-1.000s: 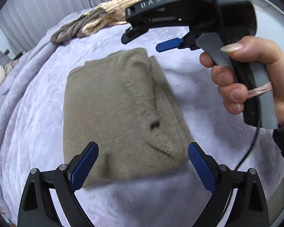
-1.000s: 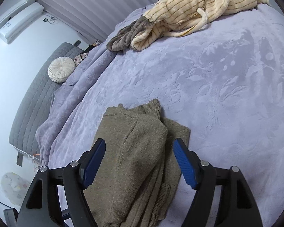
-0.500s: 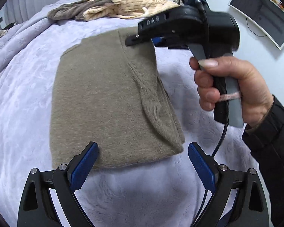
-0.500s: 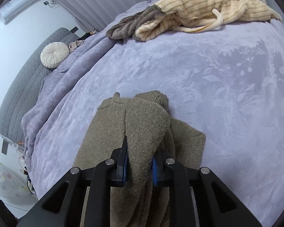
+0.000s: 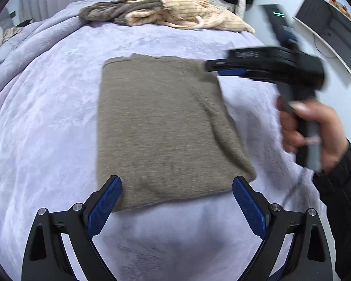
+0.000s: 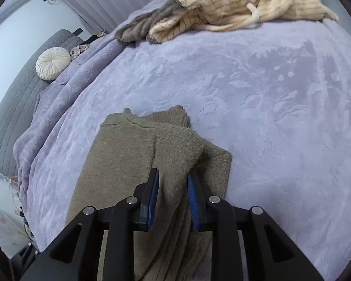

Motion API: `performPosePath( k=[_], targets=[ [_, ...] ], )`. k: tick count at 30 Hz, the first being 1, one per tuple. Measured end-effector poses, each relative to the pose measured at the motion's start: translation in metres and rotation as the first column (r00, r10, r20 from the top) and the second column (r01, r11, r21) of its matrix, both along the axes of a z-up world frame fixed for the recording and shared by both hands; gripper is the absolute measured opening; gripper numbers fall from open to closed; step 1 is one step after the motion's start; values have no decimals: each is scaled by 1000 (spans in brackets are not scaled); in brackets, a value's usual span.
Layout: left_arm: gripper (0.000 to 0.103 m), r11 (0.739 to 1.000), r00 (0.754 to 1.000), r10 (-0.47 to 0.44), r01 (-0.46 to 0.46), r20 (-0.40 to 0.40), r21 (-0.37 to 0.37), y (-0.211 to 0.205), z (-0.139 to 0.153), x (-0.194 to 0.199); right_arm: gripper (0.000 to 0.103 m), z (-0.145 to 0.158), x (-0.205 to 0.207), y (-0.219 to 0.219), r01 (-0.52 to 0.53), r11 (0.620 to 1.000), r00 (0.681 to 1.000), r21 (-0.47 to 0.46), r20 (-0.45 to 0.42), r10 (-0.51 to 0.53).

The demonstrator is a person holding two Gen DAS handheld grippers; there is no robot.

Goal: Fold small clothes

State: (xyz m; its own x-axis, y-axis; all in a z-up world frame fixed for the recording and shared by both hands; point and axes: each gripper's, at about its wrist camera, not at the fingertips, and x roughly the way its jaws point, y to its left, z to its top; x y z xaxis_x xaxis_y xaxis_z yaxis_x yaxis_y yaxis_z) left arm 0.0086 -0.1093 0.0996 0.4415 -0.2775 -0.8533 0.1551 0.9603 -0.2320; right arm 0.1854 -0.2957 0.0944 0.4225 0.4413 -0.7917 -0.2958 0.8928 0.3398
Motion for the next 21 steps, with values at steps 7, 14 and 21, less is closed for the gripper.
performPosePath(
  k=[7, 14, 21],
  targets=[
    [96, 987, 989, 149, -149, -6, -60, 53, -11, 2, 43, 23, -91, 24, -186, 968, 982, 171, 54, 179],
    [96, 981, 974, 186, -192, -131, -28, 69, -56, 29, 22, -41, -85, 23, -91, 996, 994, 23, -58, 92],
    [96, 987, 985, 156, -159, -67, -30, 58, -31, 13, 41, -15, -99, 25, -64, 998, 997, 5, -39, 64]
  ],
)
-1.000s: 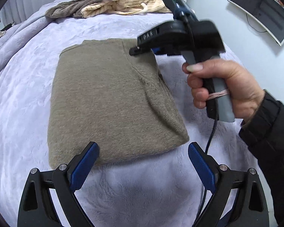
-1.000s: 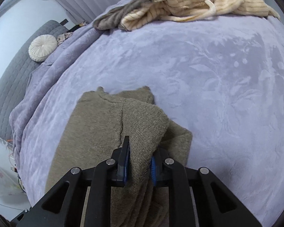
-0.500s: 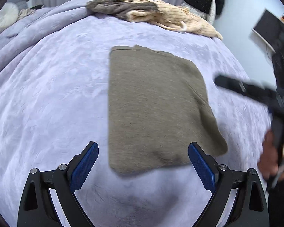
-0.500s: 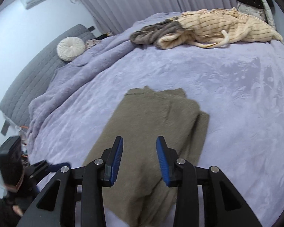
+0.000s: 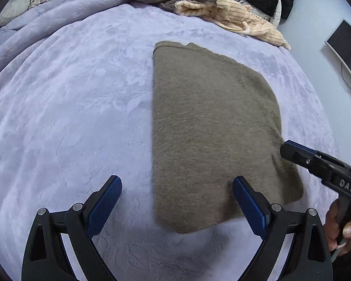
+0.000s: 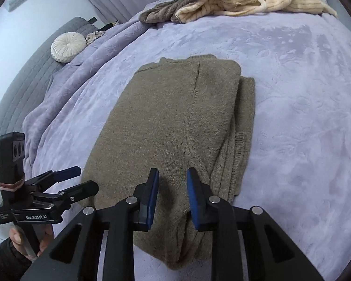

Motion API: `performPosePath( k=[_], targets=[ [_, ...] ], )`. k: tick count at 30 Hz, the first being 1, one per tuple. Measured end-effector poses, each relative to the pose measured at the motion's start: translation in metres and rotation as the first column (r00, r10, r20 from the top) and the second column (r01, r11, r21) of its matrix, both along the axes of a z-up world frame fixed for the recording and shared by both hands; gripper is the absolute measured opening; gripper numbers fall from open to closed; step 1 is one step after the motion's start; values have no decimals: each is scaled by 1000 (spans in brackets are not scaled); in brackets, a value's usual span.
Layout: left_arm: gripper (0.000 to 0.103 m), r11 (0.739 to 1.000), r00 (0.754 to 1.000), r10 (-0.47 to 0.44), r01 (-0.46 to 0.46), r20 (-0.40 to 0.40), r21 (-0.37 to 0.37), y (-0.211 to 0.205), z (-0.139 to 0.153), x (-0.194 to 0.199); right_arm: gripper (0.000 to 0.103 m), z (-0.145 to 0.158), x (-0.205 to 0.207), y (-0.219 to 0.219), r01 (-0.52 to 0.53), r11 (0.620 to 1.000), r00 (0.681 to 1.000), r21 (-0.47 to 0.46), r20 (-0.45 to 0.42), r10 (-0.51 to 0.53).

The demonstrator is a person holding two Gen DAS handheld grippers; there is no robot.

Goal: Fold small clothes

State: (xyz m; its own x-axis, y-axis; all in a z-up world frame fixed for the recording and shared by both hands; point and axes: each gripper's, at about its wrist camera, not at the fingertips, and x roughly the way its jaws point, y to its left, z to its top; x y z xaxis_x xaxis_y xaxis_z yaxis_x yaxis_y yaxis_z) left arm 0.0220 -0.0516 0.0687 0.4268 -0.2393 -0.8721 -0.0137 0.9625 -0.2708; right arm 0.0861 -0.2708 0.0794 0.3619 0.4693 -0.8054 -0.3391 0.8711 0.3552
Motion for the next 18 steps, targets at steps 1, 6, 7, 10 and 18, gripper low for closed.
performPosePath(
  k=[1, 6, 7, 10, 18],
  targets=[
    [96, 1000, 1000, -1, 0, 8, 12, -1, 3, -1, 48, 8, -10, 4, -15, 1000, 1000, -2, 25, 15],
    [96, 998, 1000, 6, -4, -30, 65, -2, -10, 0, 64, 8, -49, 12, -46, 999, 997, -5, 64, 47],
    [96, 998, 999, 7, -4, -39, 64, -1, -15, 2, 64, -2, -50, 9, -30, 999, 999, -20, 35, 30],
    [96, 998, 999, 1, 2, -49, 63, -1, -18, 0, 64, -28, -50, -1, 25, 995, 999, -96, -41, -29],
    [96, 994, 999, -19, 16, 28, 111, -6, 8, -13, 64, 23, -62, -2, 37, 998, 995, -53, 97, -32]
  ],
)
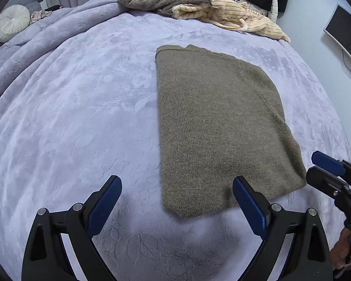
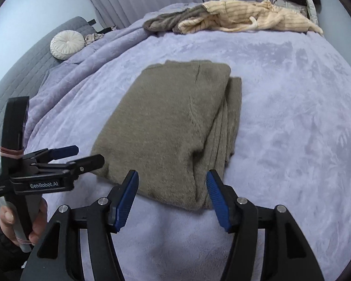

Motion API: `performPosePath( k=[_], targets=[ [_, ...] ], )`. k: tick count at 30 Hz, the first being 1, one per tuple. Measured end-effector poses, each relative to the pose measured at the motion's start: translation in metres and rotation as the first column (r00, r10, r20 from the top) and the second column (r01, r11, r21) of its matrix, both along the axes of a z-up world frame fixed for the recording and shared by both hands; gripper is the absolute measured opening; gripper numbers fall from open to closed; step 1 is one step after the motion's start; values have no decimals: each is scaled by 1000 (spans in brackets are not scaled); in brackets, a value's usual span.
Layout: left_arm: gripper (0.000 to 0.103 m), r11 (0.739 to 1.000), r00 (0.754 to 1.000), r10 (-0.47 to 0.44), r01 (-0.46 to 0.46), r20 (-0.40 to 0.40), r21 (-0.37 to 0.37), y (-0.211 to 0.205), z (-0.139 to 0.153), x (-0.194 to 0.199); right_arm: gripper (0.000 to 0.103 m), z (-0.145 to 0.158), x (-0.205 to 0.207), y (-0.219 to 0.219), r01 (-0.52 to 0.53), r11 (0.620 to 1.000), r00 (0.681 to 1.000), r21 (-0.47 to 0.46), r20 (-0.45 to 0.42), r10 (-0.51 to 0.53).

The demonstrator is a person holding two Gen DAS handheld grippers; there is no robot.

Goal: Fold small clothes

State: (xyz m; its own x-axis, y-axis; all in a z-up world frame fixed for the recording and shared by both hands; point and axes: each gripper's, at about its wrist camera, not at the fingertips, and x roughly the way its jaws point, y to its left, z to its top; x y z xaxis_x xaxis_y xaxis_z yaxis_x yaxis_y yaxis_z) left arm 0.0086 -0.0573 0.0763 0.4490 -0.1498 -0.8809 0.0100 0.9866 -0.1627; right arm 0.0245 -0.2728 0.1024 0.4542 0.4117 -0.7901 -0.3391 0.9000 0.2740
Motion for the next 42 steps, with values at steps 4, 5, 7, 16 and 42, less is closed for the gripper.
performPosePath(
  k=[4, 5, 7, 16, 42],
  targets=[
    [96, 1000, 1000, 9, -9, -2, 27, 0, 0, 6, 64, 5, 21, 14, -24, 1000, 1000, 17, 7, 24],
    [96, 1000, 1000, 12, -12, -8, 29, 0, -2, 7, 64, 2, 30, 17, -30, 999, 1000, 28, -8, 30],
    [96, 999, 1000, 14, -13, -19, 39, 0, -6, 10, 64, -10, 47, 24, -35, 999, 998, 39, -54, 37],
    [96, 999, 998, -6, 8, -62, 34, -3, -22, 23, 64, -45, 84, 40, 3, 999, 995, -42, -95, -7],
    [96, 989, 999, -49, 48, 6, 142, -40, 25, 6, 74, 20, 18, 28, 180, 958, 983, -223, 75, -167]
  ],
)
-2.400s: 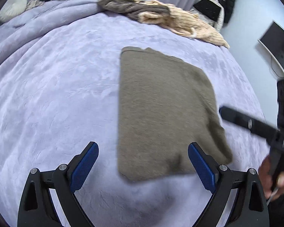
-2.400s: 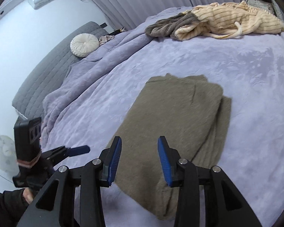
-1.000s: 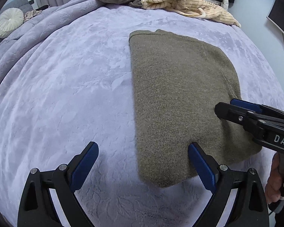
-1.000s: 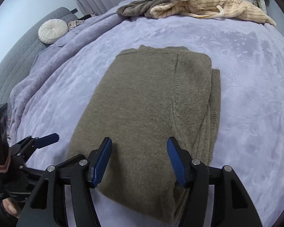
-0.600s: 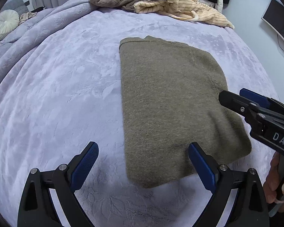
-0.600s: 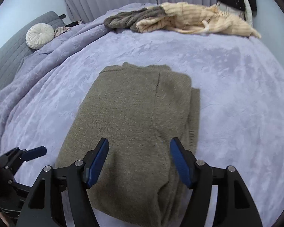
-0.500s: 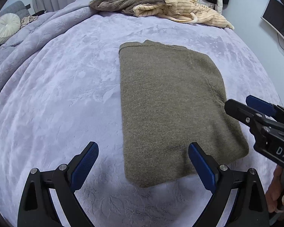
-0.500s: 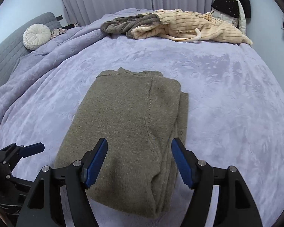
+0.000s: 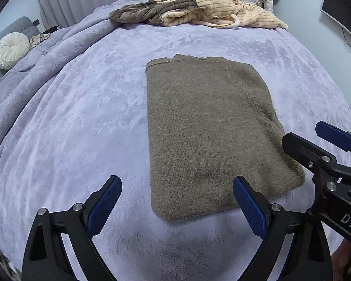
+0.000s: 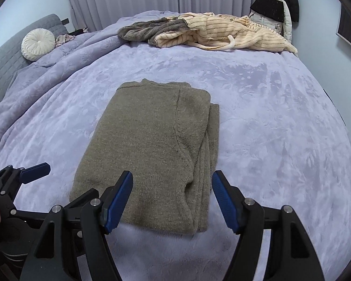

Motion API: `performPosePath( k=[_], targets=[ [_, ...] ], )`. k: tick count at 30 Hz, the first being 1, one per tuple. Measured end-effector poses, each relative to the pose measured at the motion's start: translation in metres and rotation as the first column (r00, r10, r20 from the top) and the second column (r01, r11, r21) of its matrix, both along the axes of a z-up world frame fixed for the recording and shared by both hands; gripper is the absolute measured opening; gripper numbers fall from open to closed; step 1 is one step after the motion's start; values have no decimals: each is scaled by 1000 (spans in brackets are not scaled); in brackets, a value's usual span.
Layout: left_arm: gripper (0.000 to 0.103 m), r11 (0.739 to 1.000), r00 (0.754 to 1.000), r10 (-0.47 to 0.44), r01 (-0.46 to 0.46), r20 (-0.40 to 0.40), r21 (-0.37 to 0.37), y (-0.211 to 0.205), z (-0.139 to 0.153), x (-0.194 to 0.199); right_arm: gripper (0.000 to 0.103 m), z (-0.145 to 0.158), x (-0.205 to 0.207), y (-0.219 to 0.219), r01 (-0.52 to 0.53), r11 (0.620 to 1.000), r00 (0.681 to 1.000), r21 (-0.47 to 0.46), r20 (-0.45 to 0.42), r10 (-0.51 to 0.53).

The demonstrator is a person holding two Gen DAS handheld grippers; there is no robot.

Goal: Fold small clothes

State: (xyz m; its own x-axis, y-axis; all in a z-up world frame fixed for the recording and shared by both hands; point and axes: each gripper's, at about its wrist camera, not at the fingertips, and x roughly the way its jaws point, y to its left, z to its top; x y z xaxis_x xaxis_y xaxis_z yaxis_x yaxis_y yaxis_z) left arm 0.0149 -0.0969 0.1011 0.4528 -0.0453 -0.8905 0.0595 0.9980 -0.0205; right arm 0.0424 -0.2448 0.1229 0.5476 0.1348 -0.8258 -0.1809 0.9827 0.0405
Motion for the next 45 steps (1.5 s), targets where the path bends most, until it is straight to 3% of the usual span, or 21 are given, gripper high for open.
performPosePath(
  k=[1, 2, 5, 8, 12, 13, 14, 15, 16, 17, 19, 25, 30, 33, 35, 36, 38, 40, 41, 43, 45],
  targets=[
    [102, 999, 999, -29, 29, -14, -25, -1, -4, 6, 75, -2, 4, -2, 0, 1000, 1000, -1, -2, 0],
    [103, 997, 998, -52, 50, -35, -55, -1, -10, 15, 81, -6, 11, -4, 2, 1000, 1000, 6, -19, -2],
    [103, 990, 989, -67, 50, -129, -133, 8, -46, 54, 81, -35, 50, -26, 81, 994, 989, 73, -128, -71],
    [103, 928, 977, -92, 13, -193, -373, 27, -70, 86, 81, -64, 85, -39, 114, 979, 975, 170, -208, -77],
    [103, 859, 968, -108, -23, -225, -512, 38, -86, 111, 84, -96, 119, -44, 143, 925, 952, 353, -304, -31],
    [103, 848, 966, -113, -28, -233, -529, 40, -89, 114, 83, -101, 125, -46, 147, 907, 949, 395, -316, -16],
    [103, 834, 966, -115, -33, -231, -551, 42, -90, 116, 73, -104, 127, -46, 150, 900, 946, 410, -324, -10],
    [93, 826, 969, -112, -34, -222, -563, 44, -89, 115, 56, -105, 127, -45, 141, 898, 947, 417, -322, 1],
    [79, 826, 971, -114, -25, -211, -562, 44, -84, 112, 50, -100, 123, -43, 115, 900, 954, 419, -300, 18],
    [74, 829, 973, -117, -13, -197, -559, 44, -78, 108, 41, -94, 118, -41, 86, 910, 963, 406, -270, 29],
    [58, 846, 978, -124, 16, -168, -533, 41, -63, 97, 37, -76, 103, -34, 23, 919, 976, 393, -209, 64],
    [56, 885, 982, -155, 89, -109, -458, 36, -13, 44, 36, -26, 48, -10, -75, 922, 985, 380, -113, 127],
    [56, 881, 982, -150, 78, -118, -467, 54, -1, -27, 36, -12, -21, -6, -111, 912, 980, 395, -110, 167],
    [60, 895, 973, -172, 89, -155, -437, 59, -18, -63, 40, -30, -55, -9, -104, 914, 972, 393, -154, 177],
    [64, 930, 970, -123, 38, -210, -366, 65, -28, -76, 49, -51, -64, -13, -83, 947, 964, 310, -214, 155],
    [64, 926, 974, -99, 14, -206, -376, 73, -25, -82, 51, -57, -68, -18, -52, 967, 969, 249, -224, 110],
    [64, 912, 990, -33, -27, -139, -410, 89, -6, -97, 51, -42, -80, -30, -25, 968, 985, 251, -160, 67],
    [94, 908, 998, -17, -10, -59, -419, 90, 14, -107, 51, -11, -99, -26, -92, 958, 994, 271, -33, 105],
    [95, 912, 999, -44, 29, -27, -409, 81, 19, -109, 53, 0, -104, -18, -150, 945, 988, 291, 5, 155],
    [95, 946, 993, -112, 98, -27, -309, 51, 14, -102, 63, 6, -107, 0, -259, 910, 964, 323, 25, 265],
    [95, 979, 990, -129, 117, -63, -165, 25, -3, -94, 64, -12, -98, 8, -235, 926, 965, 296, -40, 258]
  ],
)
